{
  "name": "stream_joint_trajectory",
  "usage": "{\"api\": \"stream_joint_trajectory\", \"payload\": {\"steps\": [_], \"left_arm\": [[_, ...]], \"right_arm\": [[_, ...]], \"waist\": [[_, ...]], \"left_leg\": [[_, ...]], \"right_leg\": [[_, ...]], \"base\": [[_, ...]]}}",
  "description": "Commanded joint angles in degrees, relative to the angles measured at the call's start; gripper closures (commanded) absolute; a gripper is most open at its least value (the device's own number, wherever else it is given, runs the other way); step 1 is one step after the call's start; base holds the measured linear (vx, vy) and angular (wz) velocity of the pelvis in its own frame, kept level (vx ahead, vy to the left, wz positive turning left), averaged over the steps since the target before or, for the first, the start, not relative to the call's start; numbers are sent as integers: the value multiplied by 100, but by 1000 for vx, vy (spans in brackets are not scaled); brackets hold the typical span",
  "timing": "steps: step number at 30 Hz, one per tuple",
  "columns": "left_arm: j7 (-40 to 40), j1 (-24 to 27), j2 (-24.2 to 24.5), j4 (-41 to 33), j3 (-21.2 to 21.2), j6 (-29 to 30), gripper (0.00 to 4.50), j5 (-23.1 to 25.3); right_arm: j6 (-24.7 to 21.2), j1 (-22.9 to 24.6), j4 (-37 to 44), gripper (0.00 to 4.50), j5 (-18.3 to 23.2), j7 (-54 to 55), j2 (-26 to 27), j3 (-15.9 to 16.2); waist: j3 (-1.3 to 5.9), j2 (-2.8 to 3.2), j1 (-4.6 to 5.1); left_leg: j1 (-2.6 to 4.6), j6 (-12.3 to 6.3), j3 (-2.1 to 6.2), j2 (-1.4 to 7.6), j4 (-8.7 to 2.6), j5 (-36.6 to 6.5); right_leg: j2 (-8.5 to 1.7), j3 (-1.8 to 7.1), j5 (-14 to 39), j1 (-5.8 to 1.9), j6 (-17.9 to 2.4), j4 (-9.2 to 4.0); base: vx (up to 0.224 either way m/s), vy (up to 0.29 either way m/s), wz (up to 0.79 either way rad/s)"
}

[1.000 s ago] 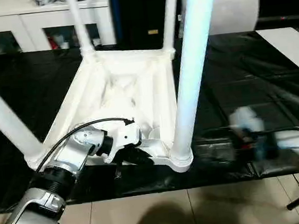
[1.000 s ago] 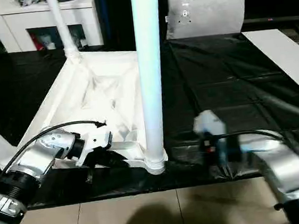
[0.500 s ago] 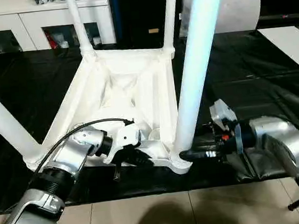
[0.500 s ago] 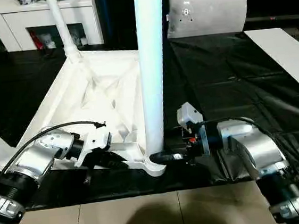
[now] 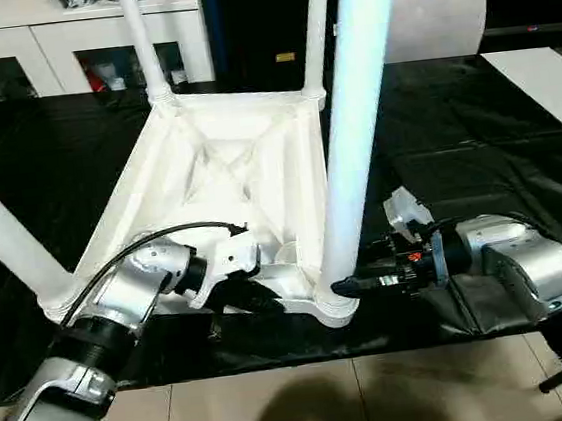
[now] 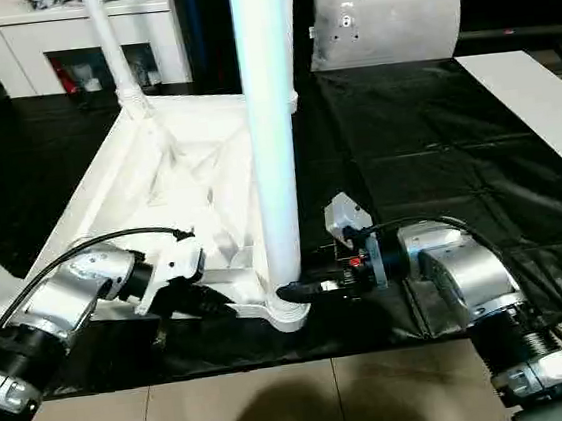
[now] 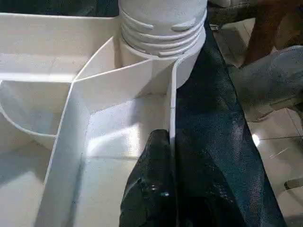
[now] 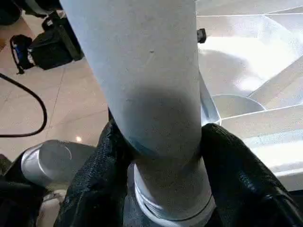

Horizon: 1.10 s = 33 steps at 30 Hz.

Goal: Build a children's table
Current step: Rotate leg to tighten

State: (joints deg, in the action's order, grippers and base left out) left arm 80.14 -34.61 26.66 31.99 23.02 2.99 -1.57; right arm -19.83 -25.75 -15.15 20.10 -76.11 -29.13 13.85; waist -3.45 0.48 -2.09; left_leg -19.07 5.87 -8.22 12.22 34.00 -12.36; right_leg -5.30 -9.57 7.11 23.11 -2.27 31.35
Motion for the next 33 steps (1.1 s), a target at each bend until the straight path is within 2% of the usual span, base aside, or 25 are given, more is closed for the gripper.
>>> {"api": "stream_joint_trajectory", "payload": {"steps": [1, 2, 3, 5, 6, 7, 9, 10, 11, 12, 13, 15, 16, 17, 18, 19, 20, 23, 24, 26, 27, 29, 30, 31, 33], "left_arm": [[-404, 61, -22, -62, -134, 328, 450, 30], [-746, 78, -142, -182, -286, 619, 450, -32], [-783, 81, -157, -200, -306, 657, 450, -43], [-1185, 131, -344, -466, -479, 1066, 450, -139], [-1576, 171, -546, -685, -575, 1363, 450, -141], [-1765, 174, -655, -744, -614, 1477, 450, -120], [-1946, 171, -776, -798, -647, 1608, 450, -106], [-2272, 123, -997, -776, -680, 1735, 450, -41], [-2427, 89, -1098, -734, -686, 1757, 450, 0], [-2752, -3, -1330, -597, -709, 1788, 450, 53], [-3043, -86, -1521, -466, -737, 1809, 450, 100], [-3438, -184, -1755, -333, -749, 1881, 450, 190], [-3723, -260, -1906, -230, -707, 1839, 450, 317], [-3865, -302, -1976, -171, -707, 1817, 450, 361], [-3960, -328, -2022, -137, -712, 1812, 450, 388], [-4067, -358, -2029, -107, -629, 1751, 450, 527], [-4082, -365, -2006, -96, -582, 1717, 450, 595], [-4051, -349, -1954, -101, -545, 1703, 450, 655], [-4017, -323, -1881, -69, -534, 1632, 450, 724], [-3937, -277, -1741, -27, -503, 1467, 450, 798], [-3884, -255, -1682, -31, -489, 1400, 450, 811], [-3643, -180, -1506, -42, -446, 1164, 450, 813], [-3351, -101, -1347, -104, -425, 1049, 450, 742], [-3248, -75, -1292, -126, -409, 986, 450, 719], [-3008, -18, -1189, -195, -360, 911, 450, 665]], "right_arm": [[-3, 64, 149, 250, -9, 395, 240, -24], [26, 148, 173, 251, -129, 949, 470, -125], [27, 157, 173, 252, -145, 1021, 500, -138], [-80, 234, 170, 253, -308, 1826, 824, -285], [-303, 269, 146, 255, -368, 2631, 1178, -496], [-397, 279, 140, 255, -381, 2907, 1314, -570], [-450, 293, 138, 256, -422, 3178, 1447, -621], [-490, 294, 107, 256, -521, 3585, 1644, -672], [-502, 287, 83, 256, -574, 3775, 1735, -692], [-473, 220, -31, 257, -706, 4287, 1952, -796], [-447, 159, -127, 257, -804, 4674, 2118, -876], [-456, 85, -223, 257, -884, 5139, 2363, -990], [-401, 24, -315, 257, -997, 5511, 2534, -1046], [-317, 14, -332, 257, -1035, 5579, 2584, -1043], [-262, 7, -338, 222, -1056, 5616, 2616, -1037], [-1, 61, -234, 187, -1163, 5612, 2603, -957], [117, 107, -158, 187, -1163, 5551, 2578, -947], [190, 180, -52, 151, -1087, 5428, 2535, -992], [269, 259, 39, 143, -1062, 5277, 2437, -1043], [412, 377, 157, 139, -1041, 5033, 2223, -1105], [460, 419, 195, 133, -1028, 4934, 2129, -1127], [544, 552, 340, 107, -833, 4356, 1786, -1178], [700, 658, 446, 100, -698, 3705, 1367, -1207], [753, 689, 466, 95, -666, 3476, 1216, -1207], [796, 723, 476, 75, -610, 3119, 968, -1215]], "waist": [[269, 8, -7], [257, 8, 1], [245, -2, 30], [222, 1, 106], [217, 7, 161], [202, 10, 232], [197, 22, 307], [181, 17, 342], [170, 26, 342], [161, 30, 350], [147, 63, 362], [148, 58, 391], [173, 82, 396], [172, 79, 403], [163, 85, 398], [163, 91, 390], [188, 85, 352], [182, 79, 306], [204, 78, 299], [202, 78, 261], [199, 55, 240], [201, 42, 213], [196, 44, 195], [204, 36, 174], [211, 24, 187]], "left_leg": [[-80, -414, -55, 57, -408, -1221], [-70, -386, -55, 55, -409, -1265], [-76, -326, -51, 33, -402, -1349], [-85, -234, -22, 12, -404, -1452], [-69, -228, -16, -12, -381, -1540], [-110, -223, 5, -21, -385, -1555], [-65, -248, 6, -33, -361, -1665], [-62, -306, 2, -31, -365, -1652], [-23, -359, -12, -59, -349, -1684], [-19, -374, -16, -63, -350, -1696], [5, -357, -9, -61, -350, -1712], [-14, -348, -6, -69, -349, -1730], [-42, -388, 25, -30, -384, -1687], [-66, -421, 22, -22, -401, -1653], [-62, -455, 24, -15, -412, -1689], [-42, -463, 17, -20, -407, -1695], [-55, -505, -4, -38, -410, -1501], [-98, -602, -6, 20, -448, -1292], [-108, -616, -8, 25, -447, -1206], [-103, -678, -24, 30, -444, -1155], [-109, -703, -38, 25, -442, -1131], [-145, -731, -40, 9, -439, -1082], [-140, -754, -50, 1, -430, -1097], [-166, -792, -46, -3, -419, -1118], [-180, -817, -54, -13, -417, -989]], "right_leg": [[-303, 274, 2907, -363, -371, -453], [-301, 270, 2971, -350, -351, -464], [-299, 241, 3164, -355, -270, -493], [-299, 187, 3427, -362, -107, -546], [-292, 140, 3535, -352, -5, -604], [-286, 103, 3558, -369, 42, -615], [-284, 57, 3632, -342, 131, -678], [-287, 55, 3602, -339, 138, -694], [-282, 33, 3689, -310, 192, -737], [-282, 34, 3720, -305, 210, -742], [-281, 14, 3762, -279, 220, -771], [-263, -10, 3727, -294, 257, -780], [-293, 7, 3491, -354, 248, -746], [-293, 22, 3404, -363, 233, -742], [-292, 29, 3360, -351, 213, -743], [-300, 39, 3373, -331, 199, -748], [-328, 116, 3195, -330, 63, -699], [-328, 190, 2838, -331, -174, -616], [-337, 215, 2676, -349, -283, -576], [-341, 240, 2563, -345, -347, -560], [-336, 255, 2583, -340, -354, -555], [-338, 267, 2646, -364, -341, -531], [-334, 279, 2717, -347, -316, -532], [-341, 273, 2765, -386, -260, -532], [-330, 287, 2720, -375, -278, -516]], "base": [[0, 0, 0], [0, 0, 0], [0, 0, 0], [0, 0, 0], [0, 0, 0], [0, 0, 0], [0, 0, 0], [0, 0, 0], [0, 0, 0], [0, 0, 0], [0, 0, 0], [0, 0, 0], [0, 0, 0], [0, 0, 0], [0, 0, 0], [0, 0, 0], [0, 0, 0], [0, 0, 0], [0, 0, 0], [0, 0, 0], [0, 0, 0], [0, 0, 0], [0, 0, 0], [0, 0, 0], [0, 0, 0]]}}
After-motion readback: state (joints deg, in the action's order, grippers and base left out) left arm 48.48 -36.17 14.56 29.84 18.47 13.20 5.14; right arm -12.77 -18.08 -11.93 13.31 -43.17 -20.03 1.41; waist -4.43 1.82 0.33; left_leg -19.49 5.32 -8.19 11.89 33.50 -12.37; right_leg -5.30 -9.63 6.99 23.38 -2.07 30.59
